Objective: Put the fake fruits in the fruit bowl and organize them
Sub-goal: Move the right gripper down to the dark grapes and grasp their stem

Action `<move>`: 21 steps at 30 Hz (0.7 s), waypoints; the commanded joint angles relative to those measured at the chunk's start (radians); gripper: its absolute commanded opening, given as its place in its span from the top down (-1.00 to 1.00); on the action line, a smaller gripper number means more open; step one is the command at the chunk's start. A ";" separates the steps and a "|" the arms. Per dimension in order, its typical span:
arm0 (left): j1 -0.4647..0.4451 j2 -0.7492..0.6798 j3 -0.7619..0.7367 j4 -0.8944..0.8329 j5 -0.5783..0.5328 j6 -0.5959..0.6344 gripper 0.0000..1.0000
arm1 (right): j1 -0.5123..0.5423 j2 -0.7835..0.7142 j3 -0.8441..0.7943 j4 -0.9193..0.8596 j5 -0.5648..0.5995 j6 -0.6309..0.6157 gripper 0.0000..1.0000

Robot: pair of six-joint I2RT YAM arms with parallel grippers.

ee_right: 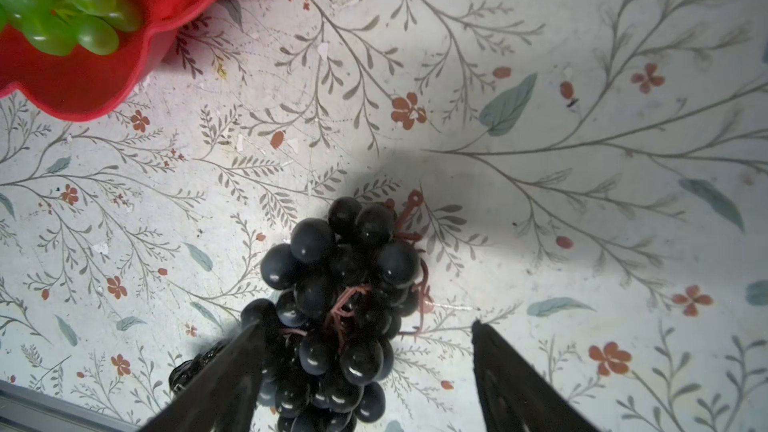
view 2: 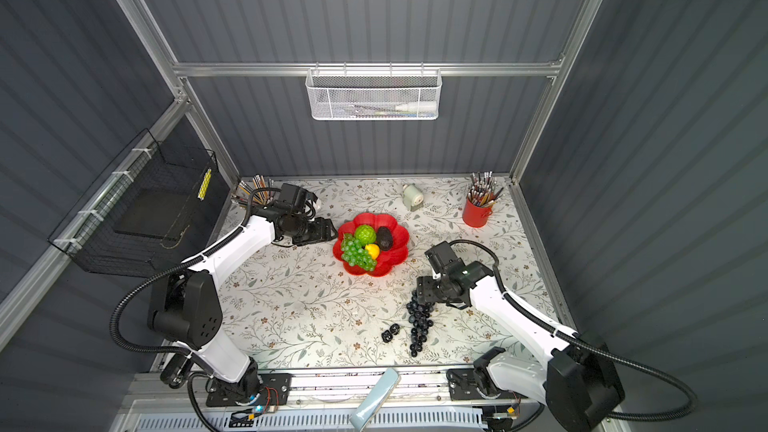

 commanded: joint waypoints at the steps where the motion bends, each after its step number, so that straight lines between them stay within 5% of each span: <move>1: 0.005 -0.030 -0.010 0.038 0.033 -0.021 -0.51 | -0.002 -0.021 -0.021 -0.063 -0.018 0.050 -0.47; 17: 0.005 -0.015 0.035 0.014 0.038 -0.015 -0.51 | -0.010 0.017 -0.038 0.010 -0.048 0.074 0.14; 21: 0.005 -0.004 0.042 0.012 0.038 -0.021 -0.51 | -0.076 -0.021 -0.091 0.082 -0.136 0.101 0.29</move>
